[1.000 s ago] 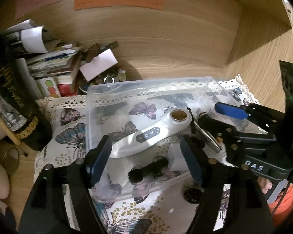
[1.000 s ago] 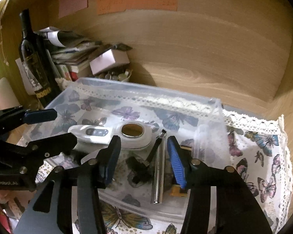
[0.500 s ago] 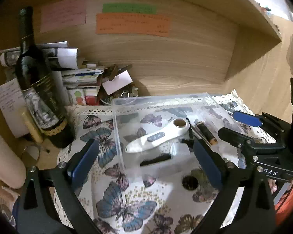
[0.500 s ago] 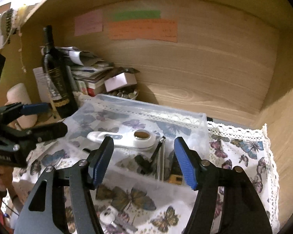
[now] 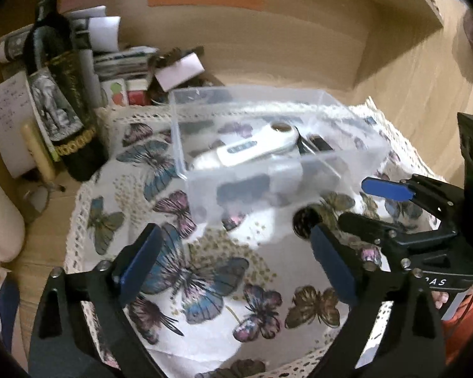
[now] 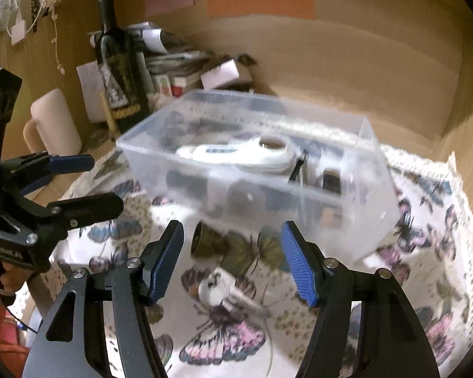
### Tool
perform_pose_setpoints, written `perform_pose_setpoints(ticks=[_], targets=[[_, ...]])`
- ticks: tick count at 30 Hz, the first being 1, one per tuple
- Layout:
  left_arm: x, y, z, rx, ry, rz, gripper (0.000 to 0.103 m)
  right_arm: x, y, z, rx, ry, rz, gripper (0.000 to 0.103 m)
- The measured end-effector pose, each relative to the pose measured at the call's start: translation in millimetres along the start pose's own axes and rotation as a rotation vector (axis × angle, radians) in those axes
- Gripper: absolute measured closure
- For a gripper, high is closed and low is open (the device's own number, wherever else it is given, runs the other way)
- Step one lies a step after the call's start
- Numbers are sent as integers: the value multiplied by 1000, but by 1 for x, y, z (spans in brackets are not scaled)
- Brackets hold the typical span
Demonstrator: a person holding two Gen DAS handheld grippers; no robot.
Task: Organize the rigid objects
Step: 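Grasp the black round connector with the left tool while the right tool grasps the keys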
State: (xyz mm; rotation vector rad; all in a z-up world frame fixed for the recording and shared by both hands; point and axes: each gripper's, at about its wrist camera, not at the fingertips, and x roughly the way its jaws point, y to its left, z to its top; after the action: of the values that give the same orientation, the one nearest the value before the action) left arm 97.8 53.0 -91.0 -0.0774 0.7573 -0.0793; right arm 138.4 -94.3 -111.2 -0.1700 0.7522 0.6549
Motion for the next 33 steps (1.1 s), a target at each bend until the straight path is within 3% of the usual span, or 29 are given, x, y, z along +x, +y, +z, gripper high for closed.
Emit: perform_pose_setpoints(ticks=[6,7,8,10,13,23,27,32,33], targets=[[10,-12,-7,19,34,-35,19,21,2,-25,-35,126,13,43],[12,-14,-6,20,39,-39,20,24,3,-27,-38,144,8,48],[14,-16,-6,22,44,-44,20,24,3,-27,-47,135,-1,50],[17,-21,-5,27,53,-53,22,24,5,-25,-65,134,4,69],[21,-28,0,46,57,-56,23,21,3,-28,-65,122,4,77],[46,-50,15,112,105,-79,25,-14,-28,-30,30,23,-49,78],[65,-63,18,160,148,-85,35,-34,-46,-24,77,-42,-75,78],[84,-69,14,177,196,-85,58,-43,-53,-12,92,-97,-94,81],[81,-69,14,182,183,-83,70,-43,-54,-11,94,-104,-96,81]])
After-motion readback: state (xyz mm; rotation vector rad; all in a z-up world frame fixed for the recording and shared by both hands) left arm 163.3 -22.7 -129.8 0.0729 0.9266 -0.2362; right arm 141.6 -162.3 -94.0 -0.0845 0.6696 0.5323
